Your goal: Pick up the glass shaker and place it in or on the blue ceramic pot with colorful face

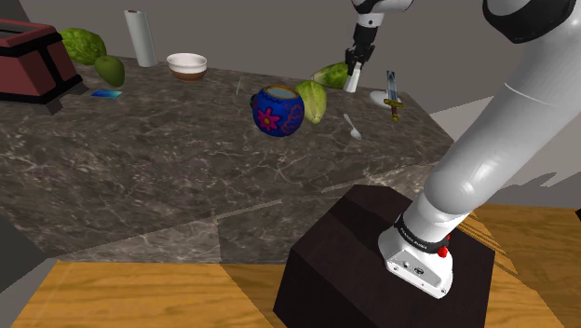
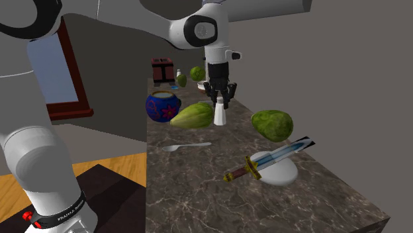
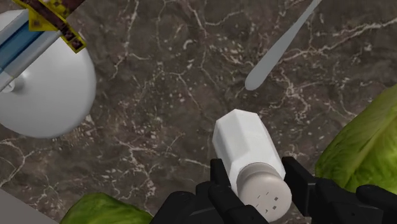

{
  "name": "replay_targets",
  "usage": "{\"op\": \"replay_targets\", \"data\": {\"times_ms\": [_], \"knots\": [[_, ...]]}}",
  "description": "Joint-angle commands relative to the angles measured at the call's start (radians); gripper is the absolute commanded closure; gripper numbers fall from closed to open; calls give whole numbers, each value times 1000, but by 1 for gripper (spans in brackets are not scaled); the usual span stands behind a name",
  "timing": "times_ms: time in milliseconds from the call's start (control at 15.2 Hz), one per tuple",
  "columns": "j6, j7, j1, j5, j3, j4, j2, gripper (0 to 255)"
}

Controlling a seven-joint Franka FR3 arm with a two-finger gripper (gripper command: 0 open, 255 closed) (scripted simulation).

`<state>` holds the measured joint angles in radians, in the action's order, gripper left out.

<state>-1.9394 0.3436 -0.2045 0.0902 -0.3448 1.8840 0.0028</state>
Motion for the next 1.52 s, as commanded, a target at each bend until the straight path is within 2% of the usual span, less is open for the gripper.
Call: {"op": "replay_targets", "data": {"times_ms": [0,1452], "knots": [[29,-1,2,0,2,-26,-3,255],[332,29,0,-15,0,-358,28,255]]}}
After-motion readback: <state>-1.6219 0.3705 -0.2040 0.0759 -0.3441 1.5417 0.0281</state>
